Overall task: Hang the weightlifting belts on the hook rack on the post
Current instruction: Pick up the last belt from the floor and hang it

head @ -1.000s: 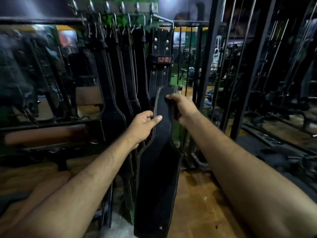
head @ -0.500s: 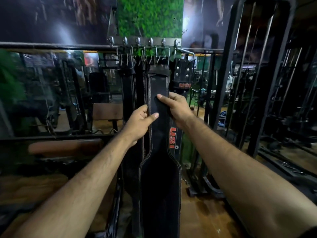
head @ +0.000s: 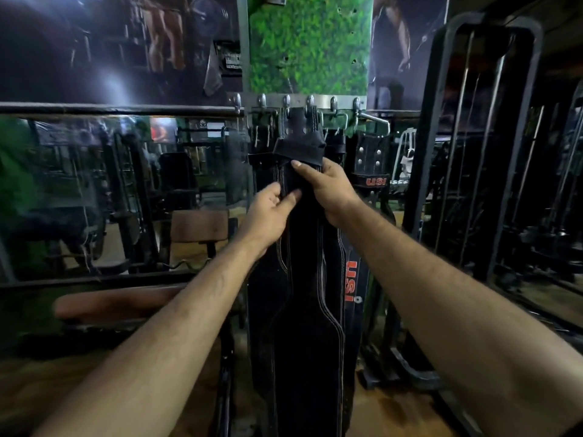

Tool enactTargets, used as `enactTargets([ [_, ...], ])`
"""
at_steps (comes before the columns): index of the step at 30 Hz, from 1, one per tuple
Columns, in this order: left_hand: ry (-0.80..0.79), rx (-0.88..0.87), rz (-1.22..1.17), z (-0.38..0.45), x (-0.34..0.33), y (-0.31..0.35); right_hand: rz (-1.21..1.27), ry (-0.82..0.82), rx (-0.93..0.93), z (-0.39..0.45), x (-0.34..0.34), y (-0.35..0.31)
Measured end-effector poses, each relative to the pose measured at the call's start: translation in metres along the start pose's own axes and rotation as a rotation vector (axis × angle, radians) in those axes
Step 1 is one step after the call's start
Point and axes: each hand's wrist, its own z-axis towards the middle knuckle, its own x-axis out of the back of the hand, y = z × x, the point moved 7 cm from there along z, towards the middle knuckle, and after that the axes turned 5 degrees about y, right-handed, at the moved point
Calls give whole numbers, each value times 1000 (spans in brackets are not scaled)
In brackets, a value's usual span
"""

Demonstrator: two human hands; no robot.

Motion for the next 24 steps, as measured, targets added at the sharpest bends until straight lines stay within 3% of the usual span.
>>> enactTargets([
  [7, 15, -15, -121, 12, -4, -5, 120, 127, 141, 28, -10, -33],
  [16, -86, 226, 166, -53, 16, -126, 275, 171, 116, 32, -2, -30],
  [20, -255, 395, 417, -70, 34, -152, 277, 152, 110, 29, 3, -29],
  [22, -288, 389, 514, -62, 37, -131, 265, 123, 115, 30, 6, -34],
  [24, -203, 295, 366, -34, 27, -82, 253, 77, 104, 32, 2, -35],
])
